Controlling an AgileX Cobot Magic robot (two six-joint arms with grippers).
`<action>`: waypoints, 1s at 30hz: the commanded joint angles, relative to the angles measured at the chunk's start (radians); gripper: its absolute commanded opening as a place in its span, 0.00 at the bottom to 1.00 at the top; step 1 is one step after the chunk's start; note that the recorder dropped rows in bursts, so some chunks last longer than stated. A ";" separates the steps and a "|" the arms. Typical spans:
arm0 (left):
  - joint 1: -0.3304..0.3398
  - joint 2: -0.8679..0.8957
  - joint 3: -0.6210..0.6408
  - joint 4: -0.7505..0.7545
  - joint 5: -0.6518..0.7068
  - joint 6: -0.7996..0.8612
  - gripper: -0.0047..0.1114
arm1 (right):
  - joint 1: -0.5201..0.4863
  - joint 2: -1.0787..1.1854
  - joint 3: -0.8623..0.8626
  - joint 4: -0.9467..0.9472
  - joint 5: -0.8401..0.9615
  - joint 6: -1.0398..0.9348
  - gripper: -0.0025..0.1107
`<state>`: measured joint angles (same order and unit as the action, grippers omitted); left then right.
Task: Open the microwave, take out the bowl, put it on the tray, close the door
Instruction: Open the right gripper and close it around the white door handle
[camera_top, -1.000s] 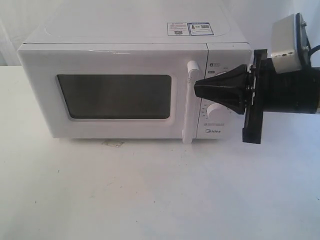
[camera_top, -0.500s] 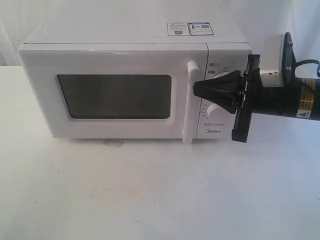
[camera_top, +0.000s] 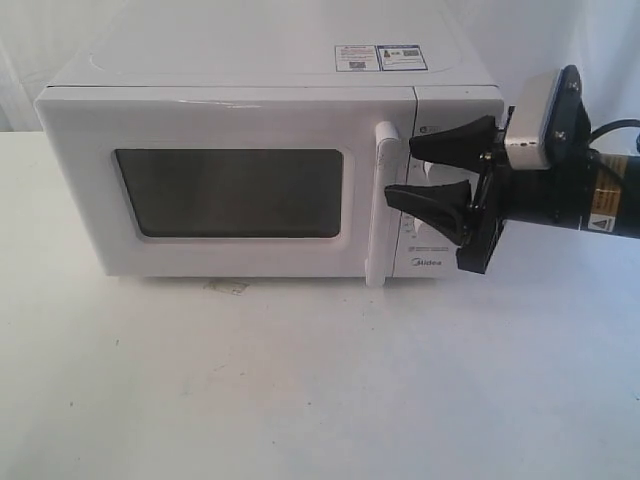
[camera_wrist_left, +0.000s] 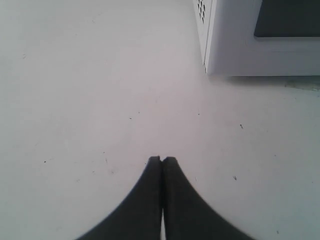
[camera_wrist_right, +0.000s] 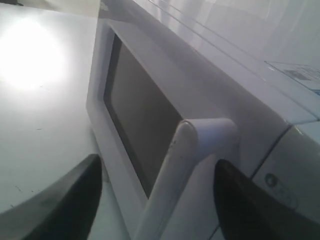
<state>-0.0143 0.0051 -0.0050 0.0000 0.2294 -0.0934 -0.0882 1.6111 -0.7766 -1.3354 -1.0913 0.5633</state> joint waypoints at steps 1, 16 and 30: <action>0.003 -0.005 0.005 0.000 0.003 0.003 0.04 | -0.003 0.030 -0.007 0.062 0.004 0.007 0.56; 0.003 -0.005 0.005 0.000 0.003 0.003 0.04 | 0.001 0.119 -0.007 0.098 -0.125 -0.021 0.56; 0.003 -0.005 0.005 0.000 0.003 0.003 0.04 | 0.104 0.125 -0.025 0.179 -0.090 -0.046 0.56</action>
<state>-0.0143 0.0051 -0.0050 0.0000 0.2294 -0.0934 -0.0092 1.7327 -0.7843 -1.1898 -1.1650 0.5307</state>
